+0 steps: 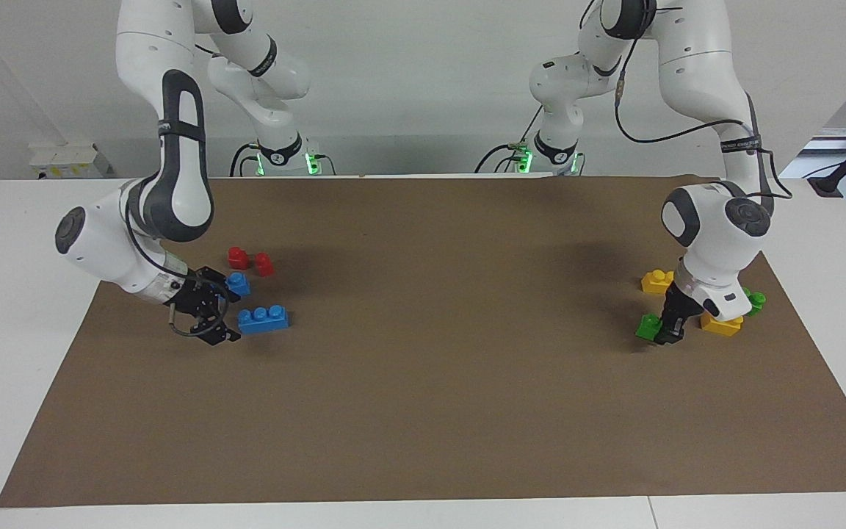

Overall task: Remove green block with left arm and hold with right
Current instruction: 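Lower the green brick and open the left gripper while the right gripper withdraws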

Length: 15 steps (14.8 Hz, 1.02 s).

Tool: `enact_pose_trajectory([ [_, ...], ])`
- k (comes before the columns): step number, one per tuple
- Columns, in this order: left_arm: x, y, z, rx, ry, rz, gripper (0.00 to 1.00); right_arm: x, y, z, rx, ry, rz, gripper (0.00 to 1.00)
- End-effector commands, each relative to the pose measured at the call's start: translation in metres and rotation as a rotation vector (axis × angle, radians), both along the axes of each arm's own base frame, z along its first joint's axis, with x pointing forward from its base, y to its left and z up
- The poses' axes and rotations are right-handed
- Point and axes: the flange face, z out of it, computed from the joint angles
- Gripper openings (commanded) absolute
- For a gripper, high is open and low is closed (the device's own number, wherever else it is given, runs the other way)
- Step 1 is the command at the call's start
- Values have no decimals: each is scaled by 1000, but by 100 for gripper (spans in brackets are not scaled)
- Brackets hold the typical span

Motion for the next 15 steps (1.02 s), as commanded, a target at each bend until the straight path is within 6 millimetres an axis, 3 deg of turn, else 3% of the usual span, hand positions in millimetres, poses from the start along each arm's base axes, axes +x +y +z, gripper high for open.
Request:
enact_pose_trajectory([
  [1, 4, -1, -5, 7, -2, -49, 100, -8, -4, 42, -33, -41, 39, 98],
  [6, 13, 7, 21, 21, -32, -109, 100, -13, 7, 129, -170, -101, 361, 100],
  [10, 16, 8, 48, 30, -5, -150, 100, -30, 5, 186, -245, -164, 687, 100],
  [15, -1, 6, 93, 66, 45, -445, 100, -56, 10, 227, -284, -221, 1023, 100],
])
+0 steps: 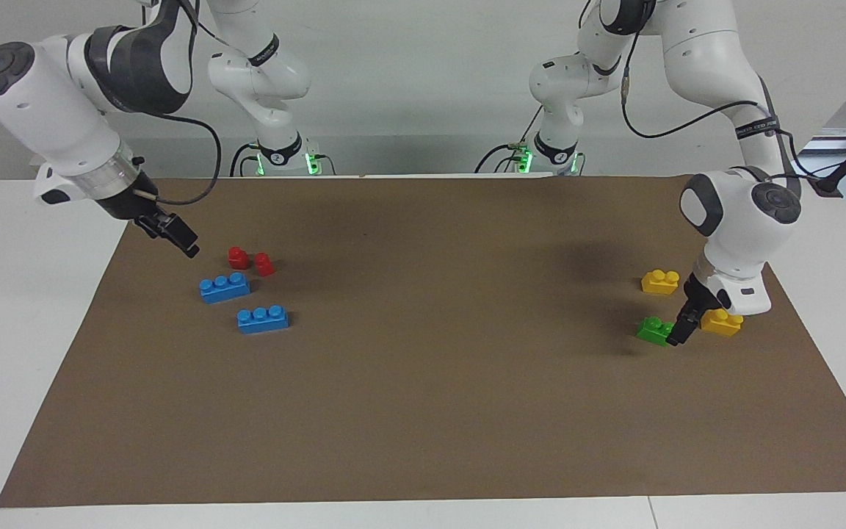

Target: Remove green block with left arm and hold with right

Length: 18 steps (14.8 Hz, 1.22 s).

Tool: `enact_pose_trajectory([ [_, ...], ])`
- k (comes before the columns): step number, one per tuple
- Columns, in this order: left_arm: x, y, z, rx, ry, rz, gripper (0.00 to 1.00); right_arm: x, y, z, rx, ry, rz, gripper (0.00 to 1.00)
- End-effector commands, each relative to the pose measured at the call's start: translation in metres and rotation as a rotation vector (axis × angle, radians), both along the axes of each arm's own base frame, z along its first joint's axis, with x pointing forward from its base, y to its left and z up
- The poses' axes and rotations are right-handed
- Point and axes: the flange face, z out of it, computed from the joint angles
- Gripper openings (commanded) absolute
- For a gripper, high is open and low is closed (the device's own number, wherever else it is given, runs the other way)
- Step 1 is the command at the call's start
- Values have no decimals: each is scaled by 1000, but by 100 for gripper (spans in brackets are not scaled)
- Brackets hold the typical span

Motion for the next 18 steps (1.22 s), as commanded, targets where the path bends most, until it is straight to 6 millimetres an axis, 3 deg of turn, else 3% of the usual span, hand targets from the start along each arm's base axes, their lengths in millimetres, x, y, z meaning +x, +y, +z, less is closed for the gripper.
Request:
enact_pose_trajectory([
  [1, -13, -1, 27, 39, 35, -158, 100, -17, 6, 20, -20, 2, 163, 100],
  [5, -25, -18, 54, 88, 69, -336, 100, -27, 10, 27, -31, 24, 333, 100],
  [10, -38, -32, 94, 93, 152, -603, 100, -34, 6, 28, -35, 26, 318, 100],
  [14, -45, -50, 133, 60, 218, -642, 100, -32, 7, 33, -76, 7, 339, 100],
  [16, -60, -55, 166, -9, 181, -604, 100, -31, 6, 33, -86, 3, 339, 100],
  [18, -69, -53, 177, -18, 161, -587, 100, -28, 5, 35, -117, -14, 348, 100],
])
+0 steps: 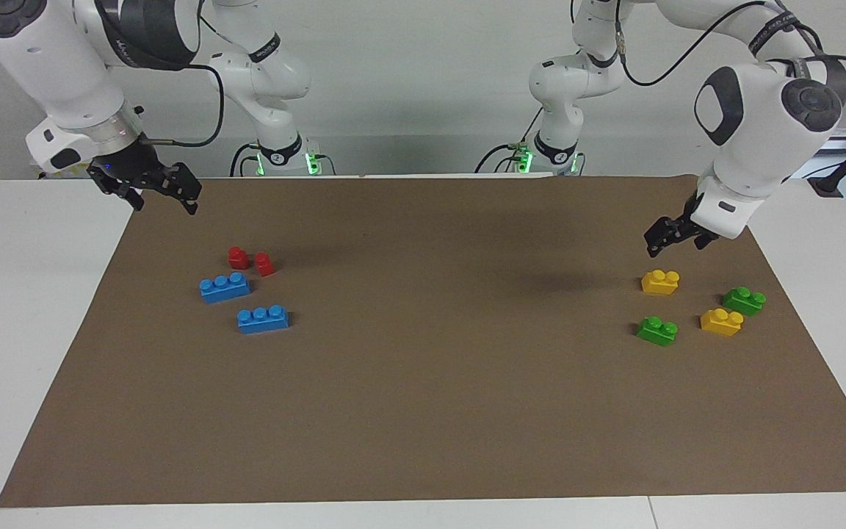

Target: Remove green block with left arm and hold with right

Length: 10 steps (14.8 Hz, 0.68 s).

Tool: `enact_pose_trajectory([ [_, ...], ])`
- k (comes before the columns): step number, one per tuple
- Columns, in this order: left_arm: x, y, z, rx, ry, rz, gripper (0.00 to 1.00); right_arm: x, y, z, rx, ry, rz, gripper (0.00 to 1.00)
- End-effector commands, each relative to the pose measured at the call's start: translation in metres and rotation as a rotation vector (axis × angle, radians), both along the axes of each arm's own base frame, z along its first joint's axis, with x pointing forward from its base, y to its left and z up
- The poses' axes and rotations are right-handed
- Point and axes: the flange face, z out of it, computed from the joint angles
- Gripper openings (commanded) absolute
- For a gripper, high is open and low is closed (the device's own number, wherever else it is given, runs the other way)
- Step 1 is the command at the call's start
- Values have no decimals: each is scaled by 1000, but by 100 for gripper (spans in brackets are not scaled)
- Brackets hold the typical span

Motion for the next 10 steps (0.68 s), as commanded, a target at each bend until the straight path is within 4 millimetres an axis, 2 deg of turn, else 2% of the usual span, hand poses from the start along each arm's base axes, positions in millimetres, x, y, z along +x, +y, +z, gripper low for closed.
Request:
enact_pose_trajectory([
  [1, -15, 4, 20, -20, -6, 23, 100, -1, 0, 3, -35, -28, 40, 100],
  [6, -15, 8, 22, -19, -12, 26, 100, -3, 3, 2, -33, -17, 52, 100],
  [10, -18, -7, 24, -14, -12, 3, 100, -2, 3, 2, -31, -20, 92, 100],
])
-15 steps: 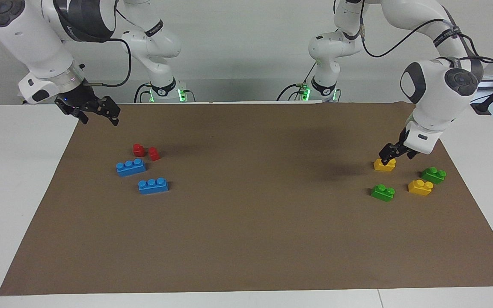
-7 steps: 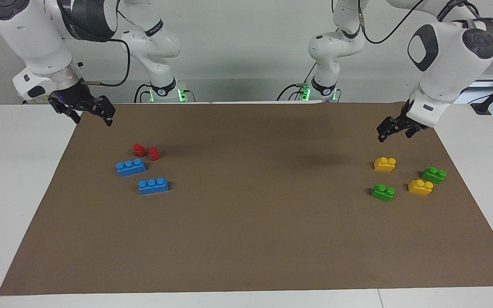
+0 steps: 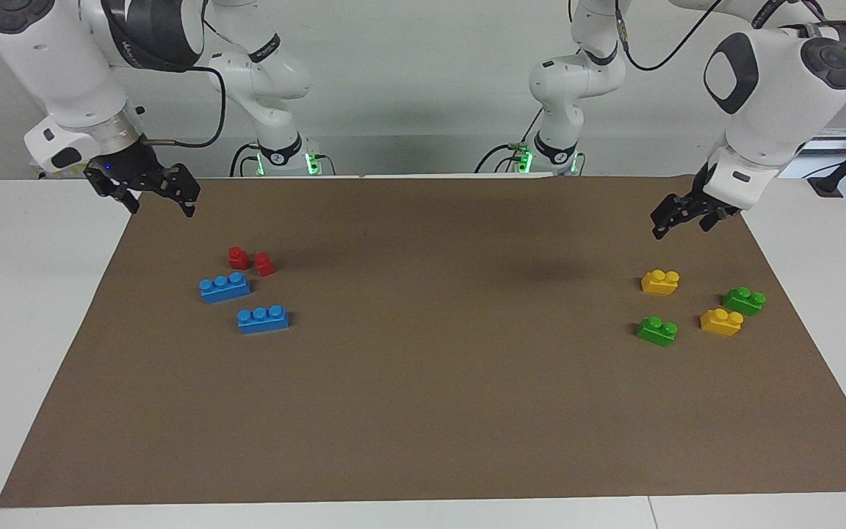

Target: Remove green block with left arm and hold with right

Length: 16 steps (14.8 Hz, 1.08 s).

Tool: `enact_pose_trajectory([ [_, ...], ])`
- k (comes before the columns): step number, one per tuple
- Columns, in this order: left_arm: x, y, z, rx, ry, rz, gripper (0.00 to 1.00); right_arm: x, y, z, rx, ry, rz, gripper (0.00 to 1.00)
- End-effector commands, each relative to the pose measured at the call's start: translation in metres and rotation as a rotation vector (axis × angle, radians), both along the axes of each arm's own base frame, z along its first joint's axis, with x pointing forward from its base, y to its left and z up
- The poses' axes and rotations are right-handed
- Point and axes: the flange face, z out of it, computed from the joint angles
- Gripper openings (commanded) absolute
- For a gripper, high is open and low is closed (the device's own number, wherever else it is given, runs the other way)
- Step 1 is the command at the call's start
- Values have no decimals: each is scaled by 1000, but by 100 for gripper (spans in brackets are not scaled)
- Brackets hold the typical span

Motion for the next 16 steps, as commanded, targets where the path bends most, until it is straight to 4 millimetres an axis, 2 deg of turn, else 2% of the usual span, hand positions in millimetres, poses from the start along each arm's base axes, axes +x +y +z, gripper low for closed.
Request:
enact_pose_trajectory([
  [1, -7, -10, 3, -3, 9, -8, 100, -4, -1, 1, -19, -7, 34, 100],
  [3, -8, -9, 10, 1, 9, -8, 100, -4, 0, 1, -14, -7, 37, 100],
  [4, -13, -10, 20, -1, -9, -11, 100, -4, 0, 1, -13, -7, 37, 100],
  [7, -18, -15, 23, -1, 8, -24, 100, -5, 0, 2, -13, -9, 35, 100],
  [10, -22, -16, 53, 1, 17, -28, 100, -5, 0, 2, -13, -9, 35, 100],
  [16, -37, -20, 53, -31, 90, -54, 100, -6, 0, -1, -9, -3, 33, 100],
])
